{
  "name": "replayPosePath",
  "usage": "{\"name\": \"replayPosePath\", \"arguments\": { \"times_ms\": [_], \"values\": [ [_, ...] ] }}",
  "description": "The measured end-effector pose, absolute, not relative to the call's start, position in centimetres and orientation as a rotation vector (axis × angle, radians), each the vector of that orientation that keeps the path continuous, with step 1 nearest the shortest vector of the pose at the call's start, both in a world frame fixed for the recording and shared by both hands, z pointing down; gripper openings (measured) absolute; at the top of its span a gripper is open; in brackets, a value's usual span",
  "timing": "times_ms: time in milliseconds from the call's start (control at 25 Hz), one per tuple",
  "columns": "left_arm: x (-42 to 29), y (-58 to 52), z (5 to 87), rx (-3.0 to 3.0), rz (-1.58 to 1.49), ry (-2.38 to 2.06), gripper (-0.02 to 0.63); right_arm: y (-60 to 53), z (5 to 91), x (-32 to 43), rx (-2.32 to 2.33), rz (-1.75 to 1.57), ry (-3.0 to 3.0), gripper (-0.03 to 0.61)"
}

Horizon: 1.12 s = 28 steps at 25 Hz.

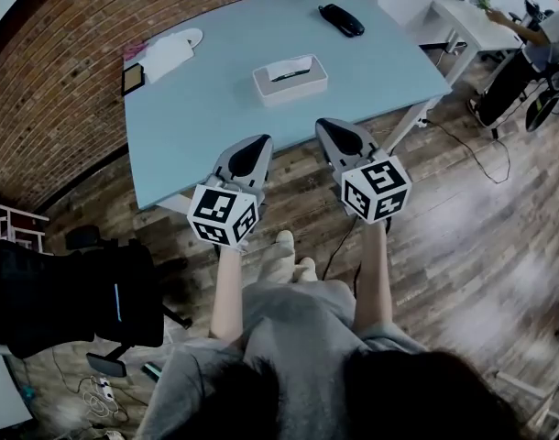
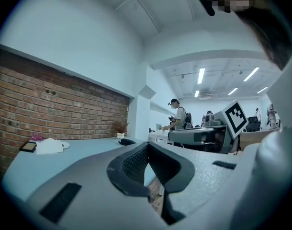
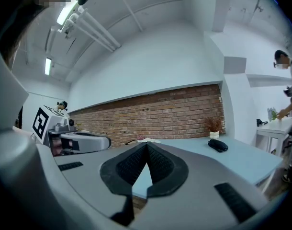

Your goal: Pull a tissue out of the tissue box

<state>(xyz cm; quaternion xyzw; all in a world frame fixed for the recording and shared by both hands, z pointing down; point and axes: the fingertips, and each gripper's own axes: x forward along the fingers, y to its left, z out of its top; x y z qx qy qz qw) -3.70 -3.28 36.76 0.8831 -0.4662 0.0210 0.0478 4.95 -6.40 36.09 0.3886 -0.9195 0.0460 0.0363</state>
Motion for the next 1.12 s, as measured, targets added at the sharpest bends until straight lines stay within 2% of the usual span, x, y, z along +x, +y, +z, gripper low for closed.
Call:
{"name": "replayPosePath", "arguments": {
  "times_ms": [520,1120],
  "values": [
    [-3.6,-8.0,37.8,2.702,0.05,-1.372,0.003,-11.1,36.2,5.7,1.234,0.127,-2.79,-0.002],
    [-6.1,-17.9,39.2,2.695,0.05,-1.318,0.003,-20.6,37.3,2.8,1.214,0.118,-2.738,-0.002]
  ]
}}
